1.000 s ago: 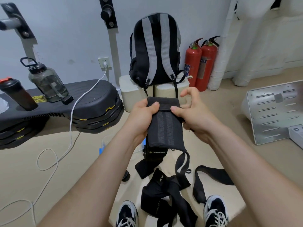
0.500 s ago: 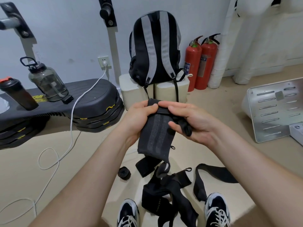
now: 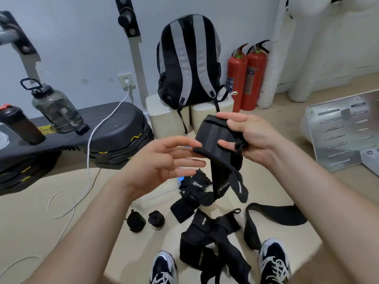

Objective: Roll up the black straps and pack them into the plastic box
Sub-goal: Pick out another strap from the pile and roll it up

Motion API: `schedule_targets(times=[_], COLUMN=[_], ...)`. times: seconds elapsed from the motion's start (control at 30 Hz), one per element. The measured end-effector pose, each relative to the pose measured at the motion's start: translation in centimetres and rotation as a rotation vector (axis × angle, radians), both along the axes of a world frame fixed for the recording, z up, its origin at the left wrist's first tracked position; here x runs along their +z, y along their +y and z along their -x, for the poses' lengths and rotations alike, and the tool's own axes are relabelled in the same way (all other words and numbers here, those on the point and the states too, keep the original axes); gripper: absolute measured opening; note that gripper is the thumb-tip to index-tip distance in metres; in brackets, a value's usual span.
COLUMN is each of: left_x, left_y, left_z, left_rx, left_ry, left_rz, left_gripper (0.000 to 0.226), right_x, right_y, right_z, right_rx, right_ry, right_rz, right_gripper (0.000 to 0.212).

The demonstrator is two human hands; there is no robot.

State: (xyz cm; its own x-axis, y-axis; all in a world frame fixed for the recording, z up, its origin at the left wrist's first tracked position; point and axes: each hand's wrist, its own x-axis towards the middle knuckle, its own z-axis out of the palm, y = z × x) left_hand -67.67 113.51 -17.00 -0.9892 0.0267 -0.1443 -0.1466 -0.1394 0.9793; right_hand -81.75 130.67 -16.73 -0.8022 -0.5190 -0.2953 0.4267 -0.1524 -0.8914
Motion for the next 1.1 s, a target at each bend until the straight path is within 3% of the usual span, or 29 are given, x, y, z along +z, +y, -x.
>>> schedule_targets(times=[0.1, 0.2, 0.3, 0.53, 0.67, 0.93, 1.1], left_x=[-0.7, -1.0, -1.4, -1.5, -1.1, 0.1, 0.4], left_y=[0.6, 0.8, 0.7, 1.4, 0.9, 1.0, 0.8], left_z=[0.0, 0.7, 1.1, 1.5, 1.5, 0.9, 0.8], left_rx=[0.123, 0.289, 0.328, 0.465, 0.369, 0.195, 0.143], left_ry=[0.068, 0.077, 0.059, 0.091, 0.076, 0.050, 0.043], left_rz=[0.250, 0.357, 0.437, 0.388, 0.381, 0.524, 0.581], left_gripper=[0.040, 0.021, 0.014, 0.030, 0.036, 0.008, 0.022], right_x=[-0.1, -0.2, -0.3, -0.7, -0.9, -1.3, -1.0], right_y=[-0.4, -0.7, -1.0, -1.8, -1.7, -1.2, -1.0], right_z=[-0.3, -0.6, -0.8, -1.2, -1.3, -0.9, -0.9], right_rx=[-0.028, -0.020, -0.015, 0.013, 0.041, 0.051, 0.028], right_ry=[-0.022, -0.033, 0.020, 0.559, 0.694, 0.620, 0.421], right_rz=[0.037, 0.050, 0.062, -0.294, -0.391, -0.430, -0.327], right_gripper=[0.031, 0.030, 0.032, 0.035, 0.034, 0.046, 0.043])
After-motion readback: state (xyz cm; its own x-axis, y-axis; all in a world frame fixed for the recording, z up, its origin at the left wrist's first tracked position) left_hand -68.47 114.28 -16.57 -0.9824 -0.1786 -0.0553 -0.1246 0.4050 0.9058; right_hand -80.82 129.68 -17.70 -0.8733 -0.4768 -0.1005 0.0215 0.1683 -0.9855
